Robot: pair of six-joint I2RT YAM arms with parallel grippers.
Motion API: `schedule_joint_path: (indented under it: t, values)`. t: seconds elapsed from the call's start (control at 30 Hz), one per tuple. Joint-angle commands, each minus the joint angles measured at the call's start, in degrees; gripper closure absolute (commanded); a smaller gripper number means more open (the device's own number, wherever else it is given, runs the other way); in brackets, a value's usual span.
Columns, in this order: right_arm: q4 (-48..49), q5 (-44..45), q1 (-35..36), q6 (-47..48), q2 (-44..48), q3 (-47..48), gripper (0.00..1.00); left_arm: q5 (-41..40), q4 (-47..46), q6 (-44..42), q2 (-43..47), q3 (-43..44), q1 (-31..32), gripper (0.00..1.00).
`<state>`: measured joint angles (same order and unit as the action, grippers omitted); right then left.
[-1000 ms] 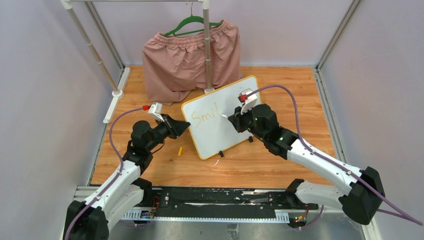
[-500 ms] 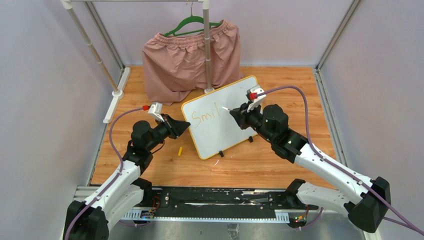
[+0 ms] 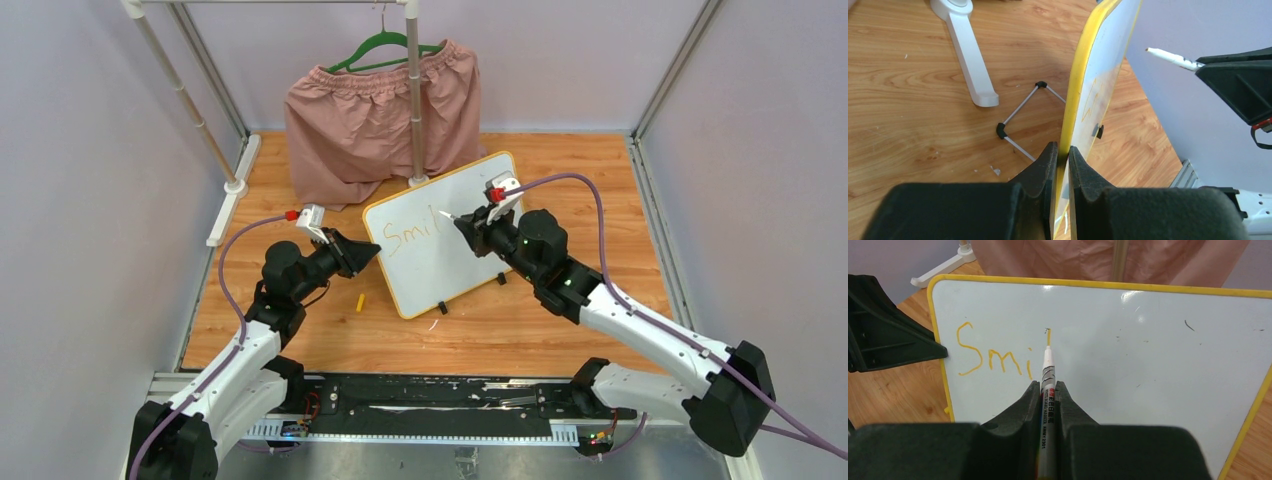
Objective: Write a sentence on the whiteboard
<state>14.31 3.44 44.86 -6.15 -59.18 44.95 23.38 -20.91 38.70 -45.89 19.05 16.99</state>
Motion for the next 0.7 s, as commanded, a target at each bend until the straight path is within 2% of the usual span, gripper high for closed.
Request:
schedule_joint_path:
  t: [0.0, 0.67]
  values:
    - [-0.4, -0.8, -1.13, -0.7, -1.36, 1.76, 1.0, 0.79, -0.98, -0.35, 0.75, -0.54, -0.12, 1.0]
    - [-0.34, -5.5, -3.7, -4.1, -3.89, 0.71, 1.0, 0.78, -0.98, -0.3, 0.73, -0.55, -0.12, 1.0]
